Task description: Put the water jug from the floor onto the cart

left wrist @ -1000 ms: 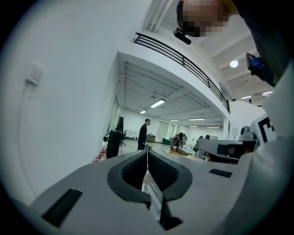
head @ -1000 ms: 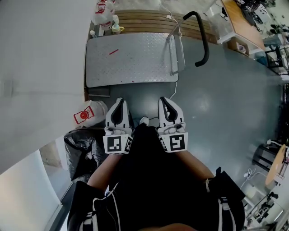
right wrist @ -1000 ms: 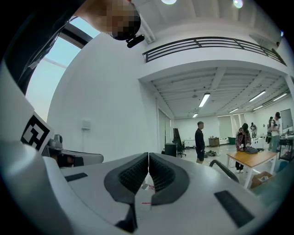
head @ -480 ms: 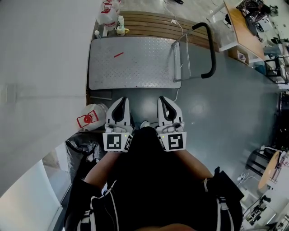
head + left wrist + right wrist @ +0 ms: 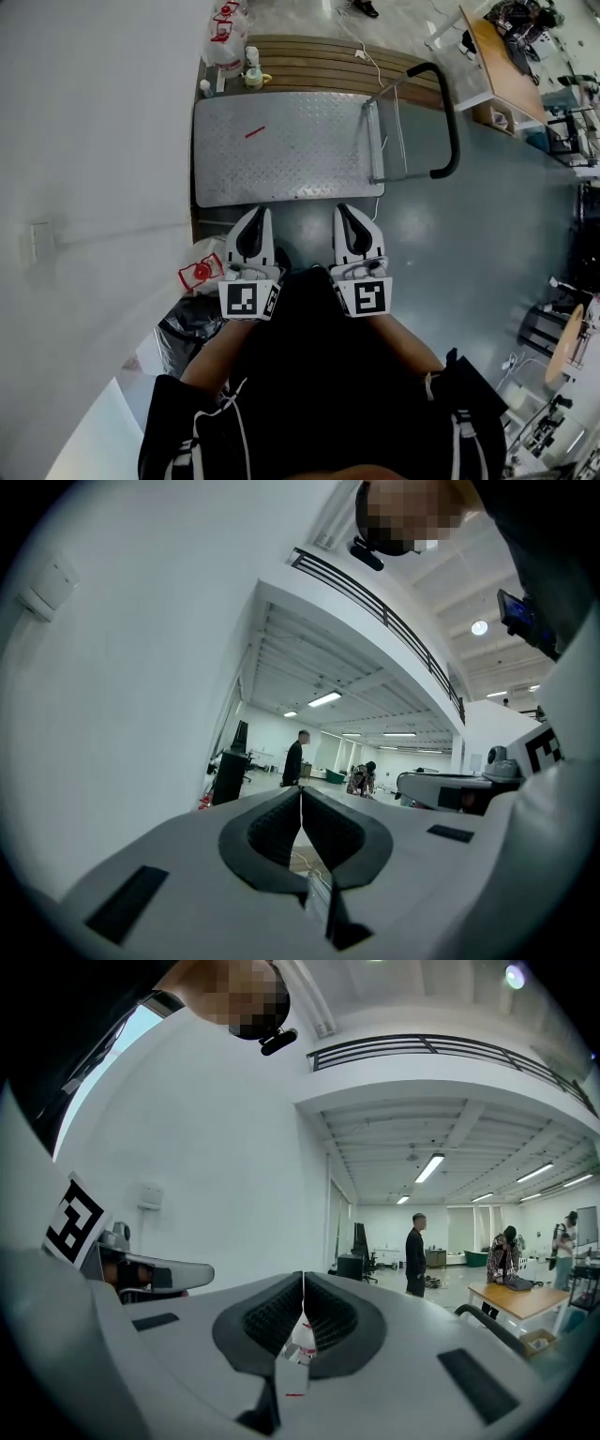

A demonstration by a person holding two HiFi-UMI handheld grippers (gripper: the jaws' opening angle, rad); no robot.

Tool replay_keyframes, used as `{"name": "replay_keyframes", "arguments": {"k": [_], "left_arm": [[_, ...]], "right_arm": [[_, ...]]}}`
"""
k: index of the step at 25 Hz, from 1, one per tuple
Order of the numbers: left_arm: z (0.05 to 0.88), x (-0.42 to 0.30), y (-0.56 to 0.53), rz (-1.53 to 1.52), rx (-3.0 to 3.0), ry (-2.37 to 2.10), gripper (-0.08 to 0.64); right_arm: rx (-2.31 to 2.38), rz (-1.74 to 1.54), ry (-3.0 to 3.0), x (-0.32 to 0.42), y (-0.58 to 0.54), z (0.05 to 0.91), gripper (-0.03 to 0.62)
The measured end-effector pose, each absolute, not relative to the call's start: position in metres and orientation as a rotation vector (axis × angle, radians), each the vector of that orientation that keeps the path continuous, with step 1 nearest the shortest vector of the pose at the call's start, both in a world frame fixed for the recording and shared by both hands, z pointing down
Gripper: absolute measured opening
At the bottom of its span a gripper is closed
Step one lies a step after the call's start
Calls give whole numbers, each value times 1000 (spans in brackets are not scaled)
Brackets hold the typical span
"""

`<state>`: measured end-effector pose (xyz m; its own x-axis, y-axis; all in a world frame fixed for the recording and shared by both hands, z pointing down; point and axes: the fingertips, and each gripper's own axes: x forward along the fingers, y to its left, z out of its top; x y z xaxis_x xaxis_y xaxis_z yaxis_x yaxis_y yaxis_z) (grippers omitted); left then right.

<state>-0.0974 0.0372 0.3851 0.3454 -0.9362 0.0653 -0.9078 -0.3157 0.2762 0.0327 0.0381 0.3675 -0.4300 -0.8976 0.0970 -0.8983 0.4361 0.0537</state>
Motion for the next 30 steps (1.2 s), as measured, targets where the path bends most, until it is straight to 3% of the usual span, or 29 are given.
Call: {"name": "replay_keyframes", "arguments": {"k": [21, 30], "left_arm": [[414, -128, 4, -60, 2243, -1702, 20], [474, -157, 26, 99, 2135, -1700, 28]], "right_arm": [[1511, 39, -2626, -3, -12, 375, 18], [1272, 112, -2733, -54, -12, 388, 18]]}}
